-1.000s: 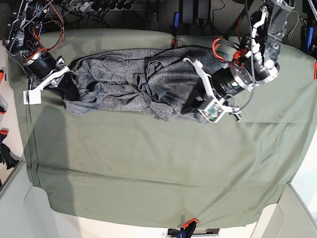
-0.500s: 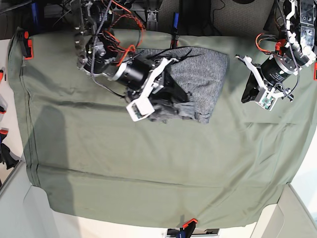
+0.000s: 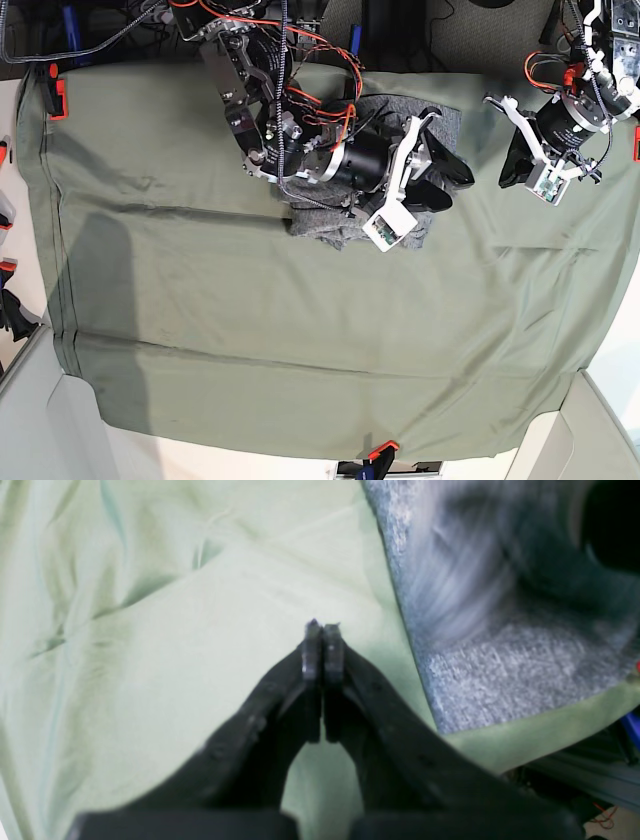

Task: Fold the T-shirt properly
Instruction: 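Fold the shirt's other end over with the right gripper toward the left gripper, then press and square the folded bundle with both grippers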

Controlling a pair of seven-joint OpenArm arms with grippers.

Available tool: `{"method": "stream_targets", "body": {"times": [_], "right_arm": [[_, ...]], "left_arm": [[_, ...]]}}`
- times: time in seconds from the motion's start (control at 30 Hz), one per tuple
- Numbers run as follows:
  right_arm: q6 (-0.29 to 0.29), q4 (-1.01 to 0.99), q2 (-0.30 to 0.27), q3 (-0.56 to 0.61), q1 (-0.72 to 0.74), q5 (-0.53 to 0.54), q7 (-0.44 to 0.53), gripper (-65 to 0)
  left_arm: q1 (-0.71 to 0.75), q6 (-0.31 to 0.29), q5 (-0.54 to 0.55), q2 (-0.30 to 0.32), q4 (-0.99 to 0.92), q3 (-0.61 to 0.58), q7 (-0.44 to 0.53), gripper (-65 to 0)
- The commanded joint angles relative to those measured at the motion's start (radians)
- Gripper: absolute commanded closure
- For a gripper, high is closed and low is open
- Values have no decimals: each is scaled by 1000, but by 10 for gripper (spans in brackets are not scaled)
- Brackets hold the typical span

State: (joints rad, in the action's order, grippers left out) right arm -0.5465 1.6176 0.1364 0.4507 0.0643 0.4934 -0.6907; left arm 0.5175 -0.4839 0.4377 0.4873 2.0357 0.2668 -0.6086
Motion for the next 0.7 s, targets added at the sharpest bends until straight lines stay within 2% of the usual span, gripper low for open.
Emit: {"method": "stream_targets", "body": {"times": [0.0, 0.13, 0.2, 0.27, 0.3, 0.33, 0.4, 0.47, 0.57, 0.67], "right_arm": [[-8, 28, 14, 0, 16, 19, 37, -271], [-7, 106, 14, -44, 16, 11, 43, -271], [-7, 153, 14, -93, 16, -27, 43, -271], [-7, 188, 13, -152, 16, -78, 43, -257], [-7, 193, 13, -184, 16, -105, 43, -220], [-7, 193, 13, -218, 19, -131, 43, -154], [2, 184, 7, -283, 26, -173, 43, 0], [4, 170, -11, -341, 35, -171, 47, 0], [4, 137, -45, -388, 53, -169, 59, 0], [4, 83, -80, -393, 71, -168, 67, 0]], "left_arm": [[0, 1, 7, 14, 13, 9, 21, 0], [16, -11, 8, 14, 14, 9, 10, 0], [29, -62, 33, 14, 17, 8, 2, 0], [54, -126, 104, 14, 29, 8, 1, 0], [69, -162, 140, 13, 40, 6, -2, 0], [85, -197, 174, 11, 55, 3, -5, 0], [108, -214, 224, 5, 93, -11, -18, 0], [119, -214, 250, -2, 119, -44, -29, 0], [119, -214, 198, -8, 121, -142, -32, 0], [113, -214, 39, -8, 116, -267, -20, 0]]}}
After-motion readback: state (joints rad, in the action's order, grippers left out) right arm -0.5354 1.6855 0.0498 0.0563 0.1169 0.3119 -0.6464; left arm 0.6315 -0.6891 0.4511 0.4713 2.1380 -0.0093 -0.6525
